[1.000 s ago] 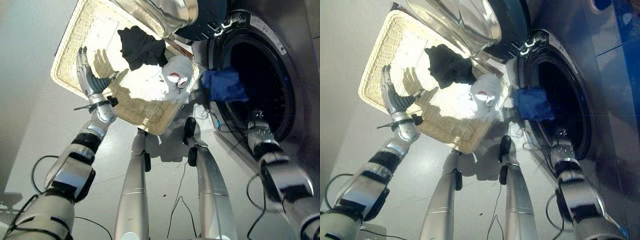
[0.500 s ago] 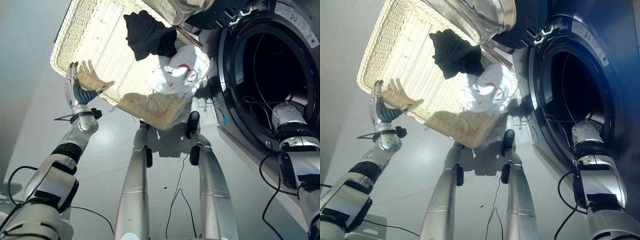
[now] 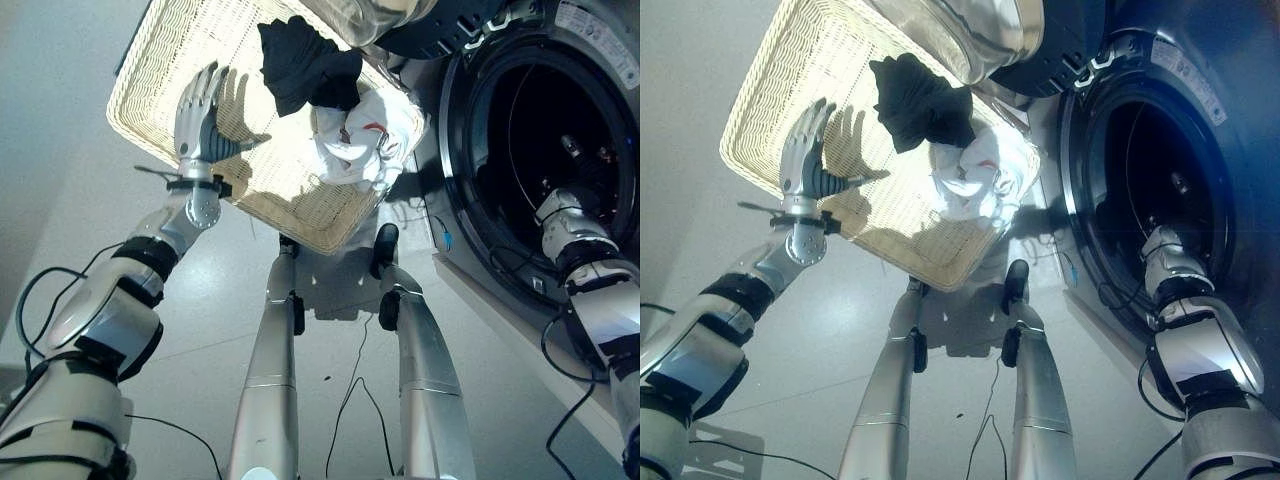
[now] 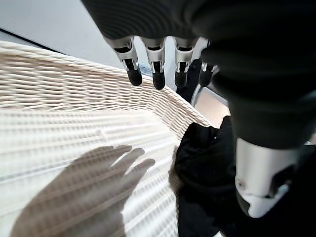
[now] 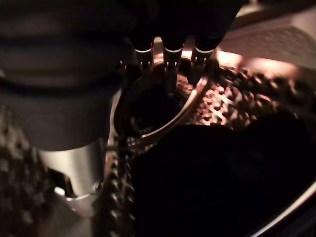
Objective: Put the clothes into the washing machine.
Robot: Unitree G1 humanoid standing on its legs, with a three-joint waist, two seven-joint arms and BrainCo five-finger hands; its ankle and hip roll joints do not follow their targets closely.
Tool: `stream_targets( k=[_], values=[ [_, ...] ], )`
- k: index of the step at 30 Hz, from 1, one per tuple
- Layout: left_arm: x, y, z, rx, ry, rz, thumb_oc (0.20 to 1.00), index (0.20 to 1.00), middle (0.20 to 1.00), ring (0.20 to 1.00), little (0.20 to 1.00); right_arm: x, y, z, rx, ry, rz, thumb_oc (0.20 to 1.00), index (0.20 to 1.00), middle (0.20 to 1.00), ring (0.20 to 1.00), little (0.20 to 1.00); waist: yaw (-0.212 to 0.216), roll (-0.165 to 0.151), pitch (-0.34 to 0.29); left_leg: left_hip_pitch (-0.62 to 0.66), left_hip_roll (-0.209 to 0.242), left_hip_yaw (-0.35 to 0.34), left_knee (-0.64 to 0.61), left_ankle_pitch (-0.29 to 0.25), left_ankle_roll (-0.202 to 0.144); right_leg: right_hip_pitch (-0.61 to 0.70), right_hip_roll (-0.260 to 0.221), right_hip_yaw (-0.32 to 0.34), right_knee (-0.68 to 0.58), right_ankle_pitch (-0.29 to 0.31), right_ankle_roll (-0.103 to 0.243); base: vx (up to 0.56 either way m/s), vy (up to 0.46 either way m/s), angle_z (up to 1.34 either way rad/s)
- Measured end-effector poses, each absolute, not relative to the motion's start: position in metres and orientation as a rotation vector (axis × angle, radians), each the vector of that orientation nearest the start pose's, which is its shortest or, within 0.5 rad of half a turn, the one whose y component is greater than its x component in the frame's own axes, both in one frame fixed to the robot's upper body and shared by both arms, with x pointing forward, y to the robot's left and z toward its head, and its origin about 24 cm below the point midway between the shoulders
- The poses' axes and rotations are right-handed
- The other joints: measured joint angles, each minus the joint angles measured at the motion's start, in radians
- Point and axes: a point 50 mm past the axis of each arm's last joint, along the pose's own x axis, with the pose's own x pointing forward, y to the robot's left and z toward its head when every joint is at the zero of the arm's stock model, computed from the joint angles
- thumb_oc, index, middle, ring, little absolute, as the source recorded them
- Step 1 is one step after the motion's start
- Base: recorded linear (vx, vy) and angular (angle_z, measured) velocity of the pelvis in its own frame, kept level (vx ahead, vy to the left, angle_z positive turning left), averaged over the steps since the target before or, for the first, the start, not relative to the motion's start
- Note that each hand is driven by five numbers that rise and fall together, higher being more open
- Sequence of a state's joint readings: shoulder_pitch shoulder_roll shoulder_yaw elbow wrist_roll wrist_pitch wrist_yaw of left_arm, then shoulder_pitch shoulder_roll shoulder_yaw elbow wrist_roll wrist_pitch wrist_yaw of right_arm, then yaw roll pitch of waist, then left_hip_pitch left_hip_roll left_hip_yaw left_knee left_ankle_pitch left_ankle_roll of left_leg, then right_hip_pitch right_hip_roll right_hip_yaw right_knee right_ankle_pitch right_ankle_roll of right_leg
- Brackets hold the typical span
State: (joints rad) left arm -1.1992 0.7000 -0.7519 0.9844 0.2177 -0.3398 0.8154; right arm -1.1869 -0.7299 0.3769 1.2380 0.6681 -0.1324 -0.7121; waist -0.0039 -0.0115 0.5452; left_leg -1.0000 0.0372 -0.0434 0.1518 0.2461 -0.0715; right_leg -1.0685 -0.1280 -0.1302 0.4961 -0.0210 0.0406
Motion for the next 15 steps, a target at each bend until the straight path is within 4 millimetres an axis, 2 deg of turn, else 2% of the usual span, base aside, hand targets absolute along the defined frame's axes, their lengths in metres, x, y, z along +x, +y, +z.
stream_targets(
  k=[4, 6, 9, 11, 15],
  values=[
    [0.395, 0.192, 0.280, 1.227, -0.900, 0.444, 1.000, 1.000, 1.000, 1.000, 1.000, 0.377, -0.326, 0.265, -0.231, -0.251, -0.989, 1.000, 1.000, 1.000, 1.000, 1.000, -0.012, 0.000, 0.000, -0.024, -0.007, 0.002, -0.001, 0.009, 0.003, -0.029, -0.005, 0.006, 0.006, 0.003, -0.004, -0.02, 0.068, 0.01],
    [0.396, 0.187, 0.286, 1.263, -0.922, 0.440, 1.000, 1.000, 1.000, 1.000, 1.000, 0.379, -0.322, 0.271, -0.234, -0.269, -0.968, 1.000, 1.000, 1.000, 1.000, 1.000, -0.013, 0.000, 0.000, -0.024, -0.006, 0.002, -0.001, 0.007, 0.001, -0.029, -0.005, 0.006, 0.006, 0.002, -0.005, -0.02, 0.087, 0.00],
    [0.399, 0.185, 0.296, 1.325, -0.925, 0.467, 1.000, 1.000, 1.000, 1.000, 1.000, 0.383, -0.315, 0.270, -0.261, -0.272, -0.938, 1.000, 1.000, 1.000, 1.000, 1.000, -0.019, 0.000, 0.000, -0.024, -0.006, 0.008, -0.004, 0.007, 0.001, -0.034, -0.006, 0.010, 0.006, 0.001, -0.005, -0.02, 0.101, -0.01],
    [0.399, 0.189, 0.299, 1.343, -0.917, 0.510, 1.000, 1.000, 1.000, 1.000, 1.000, 0.388, -0.305, 0.263, -0.263, -0.258, -0.902, 1.000, 1.000, 1.000, 1.000, 1.000, -0.036, 0.000, 0.000, -0.024, -0.006, 0.013, -0.004, 0.007, 0.002, -0.035, -0.007, 0.014, 0.007, 0.001, -0.004, -0.02, 0.083, -0.04],
    [0.399, 0.190, 0.299, 1.373, -0.928, 0.552, 1.000, 1.000, 1.000, 1.000, 1.000, 0.391, -0.299, 0.243, -0.305, -0.217, -0.878, 1.000, 1.000, 1.000, 1.000, 1.000, -0.055, -0.001, -0.002, -0.026, -0.004, 0.025, -0.006, -0.003, 0.003, -0.050, -0.004, 0.027, 0.012, -0.003, 0.001, -0.01, 0.071, -0.06]
  ],
)
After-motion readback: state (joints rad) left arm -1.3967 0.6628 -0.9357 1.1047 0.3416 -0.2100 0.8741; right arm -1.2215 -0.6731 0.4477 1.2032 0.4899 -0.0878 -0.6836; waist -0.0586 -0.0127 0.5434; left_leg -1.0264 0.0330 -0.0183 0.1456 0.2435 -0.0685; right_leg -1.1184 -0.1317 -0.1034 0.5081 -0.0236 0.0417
